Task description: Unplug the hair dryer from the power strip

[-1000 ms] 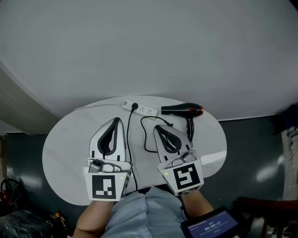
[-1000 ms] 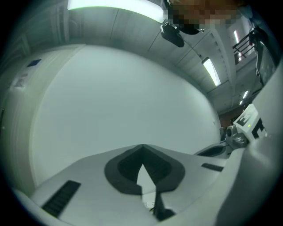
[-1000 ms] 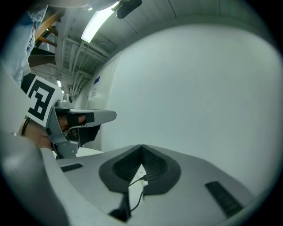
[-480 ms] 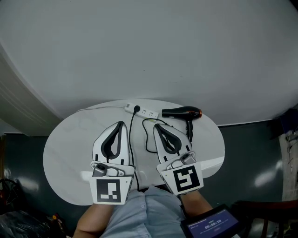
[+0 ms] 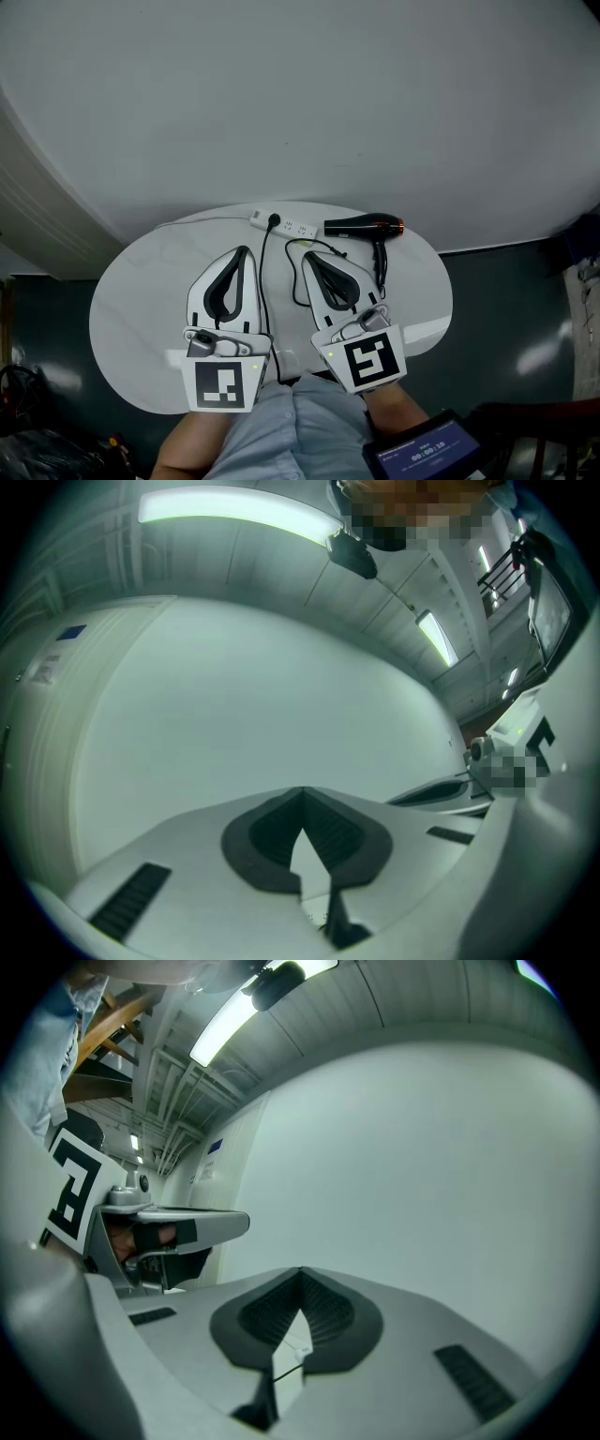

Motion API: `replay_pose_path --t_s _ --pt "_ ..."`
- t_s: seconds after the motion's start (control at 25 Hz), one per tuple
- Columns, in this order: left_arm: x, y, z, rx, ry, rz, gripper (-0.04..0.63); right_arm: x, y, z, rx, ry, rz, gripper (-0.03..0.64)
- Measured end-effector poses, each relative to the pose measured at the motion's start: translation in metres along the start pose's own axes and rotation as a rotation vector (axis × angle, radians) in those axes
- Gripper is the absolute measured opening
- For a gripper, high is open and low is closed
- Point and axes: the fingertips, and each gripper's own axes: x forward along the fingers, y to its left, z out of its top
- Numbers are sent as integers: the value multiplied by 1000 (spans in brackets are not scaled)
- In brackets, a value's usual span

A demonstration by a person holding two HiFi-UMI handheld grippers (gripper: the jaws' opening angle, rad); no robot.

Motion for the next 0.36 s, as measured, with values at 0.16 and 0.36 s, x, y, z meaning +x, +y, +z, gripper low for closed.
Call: replay_pose_path --t_s 0.16,0.36 --pt "-2 -2 -1 4 7 3 -3 -3 1 0 2 0 3 0" --pt "-3 -4 -2 5 5 7 -3 -7 0 -1 4 -5 4 0"
